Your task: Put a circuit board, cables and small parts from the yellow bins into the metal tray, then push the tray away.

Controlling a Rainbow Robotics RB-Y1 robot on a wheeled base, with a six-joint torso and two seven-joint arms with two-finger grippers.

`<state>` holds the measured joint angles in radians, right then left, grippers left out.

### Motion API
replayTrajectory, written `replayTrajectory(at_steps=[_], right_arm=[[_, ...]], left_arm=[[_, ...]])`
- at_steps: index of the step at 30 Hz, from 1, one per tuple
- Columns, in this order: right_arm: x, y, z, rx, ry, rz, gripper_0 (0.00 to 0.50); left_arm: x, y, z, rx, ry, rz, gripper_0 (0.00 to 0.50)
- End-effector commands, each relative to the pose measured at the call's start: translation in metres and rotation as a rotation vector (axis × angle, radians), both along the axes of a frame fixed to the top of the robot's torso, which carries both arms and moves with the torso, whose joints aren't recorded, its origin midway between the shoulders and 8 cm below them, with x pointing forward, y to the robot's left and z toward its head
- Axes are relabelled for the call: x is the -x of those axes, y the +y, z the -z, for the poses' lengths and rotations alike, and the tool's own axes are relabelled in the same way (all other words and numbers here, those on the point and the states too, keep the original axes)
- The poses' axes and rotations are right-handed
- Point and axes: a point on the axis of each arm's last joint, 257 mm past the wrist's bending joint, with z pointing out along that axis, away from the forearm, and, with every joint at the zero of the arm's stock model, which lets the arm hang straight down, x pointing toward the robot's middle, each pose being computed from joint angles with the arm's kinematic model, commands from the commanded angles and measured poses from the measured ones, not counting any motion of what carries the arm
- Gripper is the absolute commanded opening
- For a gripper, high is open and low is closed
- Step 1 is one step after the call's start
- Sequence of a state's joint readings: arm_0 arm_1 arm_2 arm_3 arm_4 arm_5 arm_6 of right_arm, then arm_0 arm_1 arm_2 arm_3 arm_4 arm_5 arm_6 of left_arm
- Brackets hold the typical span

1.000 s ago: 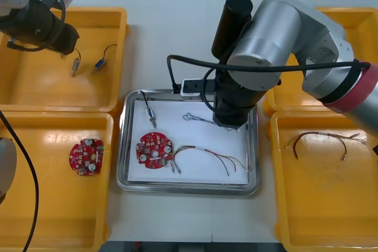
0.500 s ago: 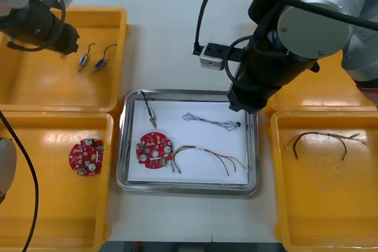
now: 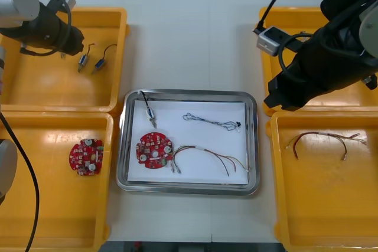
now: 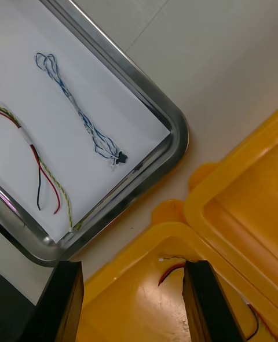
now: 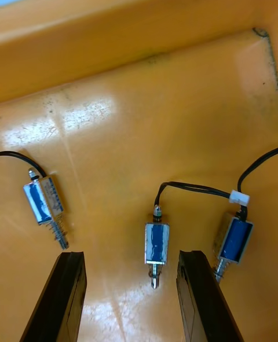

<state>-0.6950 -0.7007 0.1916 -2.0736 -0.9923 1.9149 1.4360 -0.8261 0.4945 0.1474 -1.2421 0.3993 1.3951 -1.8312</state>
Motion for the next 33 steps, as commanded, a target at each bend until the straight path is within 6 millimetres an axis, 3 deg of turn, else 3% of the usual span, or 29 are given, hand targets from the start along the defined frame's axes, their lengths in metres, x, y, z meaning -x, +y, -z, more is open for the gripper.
replayTrajectory(at_steps=[1, 22, 33], right_arm=[[-0.002, -0.027, -0.017, -0.057, -0.027, 0.151, 0.500], [0.009, -0.086, -0.008, -0.248, 0.049, 0.593, 0.500], [0.026, -0.138, 0.000, -0.230, 0.028, 0.735, 0.500]], left_arm=[[-0.005, 0.004, 0.004, -0.046, -0.015, 0.039, 0.475], [-0.011, -0.020, 0.049, -0.018, 0.020, 0.040, 0.491], [-0.010, -0.026, 0.057, -0.015, 0.032, 0.040, 0.474]])
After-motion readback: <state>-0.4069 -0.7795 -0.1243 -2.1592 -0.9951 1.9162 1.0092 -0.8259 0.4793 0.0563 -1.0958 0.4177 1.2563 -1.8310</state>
